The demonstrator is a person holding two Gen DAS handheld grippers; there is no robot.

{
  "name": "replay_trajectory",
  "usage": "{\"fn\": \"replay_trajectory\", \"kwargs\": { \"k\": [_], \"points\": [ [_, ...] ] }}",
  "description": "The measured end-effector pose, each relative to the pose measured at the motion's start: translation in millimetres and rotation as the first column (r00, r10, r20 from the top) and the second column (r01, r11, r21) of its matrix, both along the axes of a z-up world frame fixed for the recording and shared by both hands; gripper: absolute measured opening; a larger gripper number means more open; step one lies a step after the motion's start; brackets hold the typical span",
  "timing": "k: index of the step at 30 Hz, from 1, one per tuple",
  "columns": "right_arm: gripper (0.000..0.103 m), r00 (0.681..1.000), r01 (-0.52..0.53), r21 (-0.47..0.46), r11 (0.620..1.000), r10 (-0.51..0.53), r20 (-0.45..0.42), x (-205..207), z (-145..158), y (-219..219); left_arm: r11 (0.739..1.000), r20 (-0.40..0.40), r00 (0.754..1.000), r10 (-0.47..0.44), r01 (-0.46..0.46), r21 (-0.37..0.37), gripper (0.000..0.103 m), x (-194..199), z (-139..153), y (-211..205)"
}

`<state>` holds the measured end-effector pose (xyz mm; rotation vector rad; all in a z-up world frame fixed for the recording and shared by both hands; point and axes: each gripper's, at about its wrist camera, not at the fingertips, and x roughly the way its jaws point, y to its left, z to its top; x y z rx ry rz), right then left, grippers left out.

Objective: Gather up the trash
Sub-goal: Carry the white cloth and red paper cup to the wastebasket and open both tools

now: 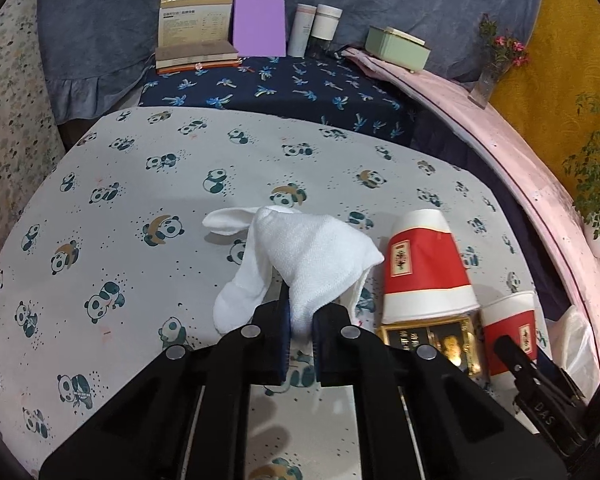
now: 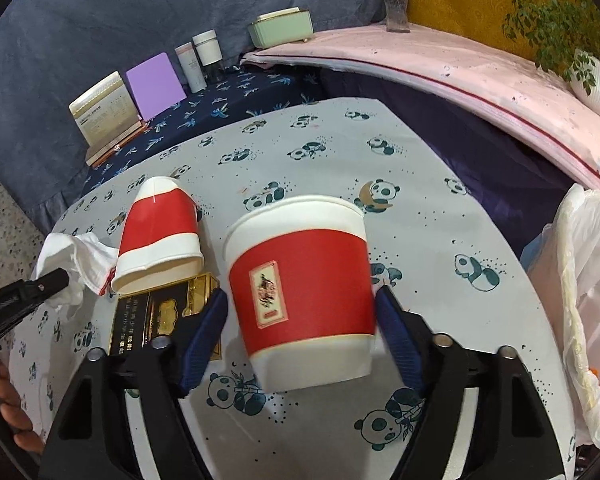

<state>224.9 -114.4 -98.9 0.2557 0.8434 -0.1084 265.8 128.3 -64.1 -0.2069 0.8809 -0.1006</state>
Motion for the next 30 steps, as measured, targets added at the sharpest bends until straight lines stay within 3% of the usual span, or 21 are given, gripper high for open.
{"fn": "replay_trajectory", "kwargs": {
  "k": [17, 30],
  "points": [
    [0.067, 0.987, 0.022, 0.024, 0.999, -0.026, 0.160, -56, 65, -19, 0.990, 0.095, 0.985, -0.143, 0.144, 0.004, 0.008, -50, 54, -63],
    [0.067, 0.959, 0.110, 0.037, 0.993, -0.116, 0.258, -124, 105, -73, 0.950, 0.164, 0.935, -0.313, 0.310, 0.045, 0.008, -111, 91, -149]
  ]
}}
